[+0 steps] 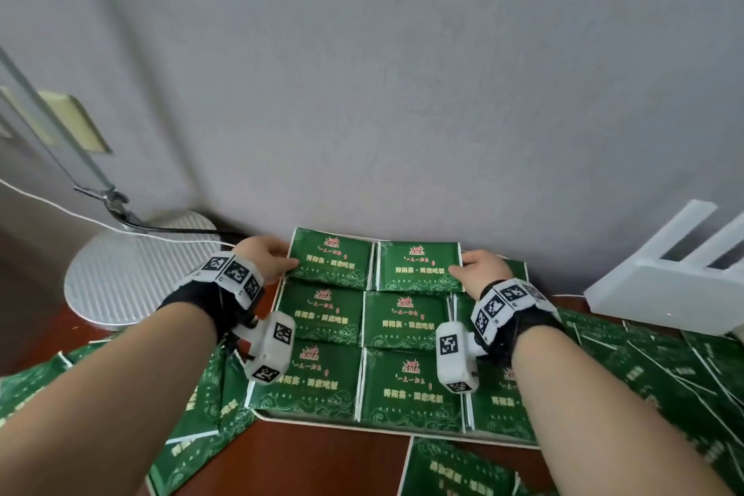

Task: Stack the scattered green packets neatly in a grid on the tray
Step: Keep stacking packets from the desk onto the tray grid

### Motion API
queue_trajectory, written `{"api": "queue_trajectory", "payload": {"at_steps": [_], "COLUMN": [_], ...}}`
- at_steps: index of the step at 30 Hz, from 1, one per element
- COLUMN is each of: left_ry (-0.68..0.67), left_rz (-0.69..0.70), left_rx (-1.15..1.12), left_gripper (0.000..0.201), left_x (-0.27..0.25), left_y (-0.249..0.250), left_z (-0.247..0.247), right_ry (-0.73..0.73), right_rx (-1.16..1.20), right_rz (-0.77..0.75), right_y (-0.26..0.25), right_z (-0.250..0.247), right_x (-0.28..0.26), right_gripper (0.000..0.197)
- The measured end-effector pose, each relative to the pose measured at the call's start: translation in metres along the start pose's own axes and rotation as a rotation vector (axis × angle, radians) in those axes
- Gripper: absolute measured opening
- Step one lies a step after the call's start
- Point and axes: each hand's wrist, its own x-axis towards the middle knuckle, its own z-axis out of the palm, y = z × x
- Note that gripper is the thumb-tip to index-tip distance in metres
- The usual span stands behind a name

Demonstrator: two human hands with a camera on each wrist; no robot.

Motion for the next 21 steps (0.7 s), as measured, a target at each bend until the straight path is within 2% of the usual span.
{"api": "queue_trajectory", "payload": {"at_steps": [5,15,21], "left_ry": [0.028,0.006,0.023], "left_rz": [-0.004,-0.043,-0.069], "left_rx": [0.031,-0.074,-0.097], "left_gripper": [0.018,0.013,0.006], "left_x": [0.001,0.007,0.005], "left_y": [-0.001,-0.003,-0.004], "left_z": [0.004,0.007,0.005], "right_ry": [0.007,0.029,0.020], "right_rx": [0.007,0.070,-0.007], "right_rz": [0.038,0.063,0.072], "right_y": [0.006,0.007,0.009], "right_z": [0.008,0.014,0.007], "right_x": [0.007,0.011,0.001], "right_gripper": [0.022,0.022,0.029]}}
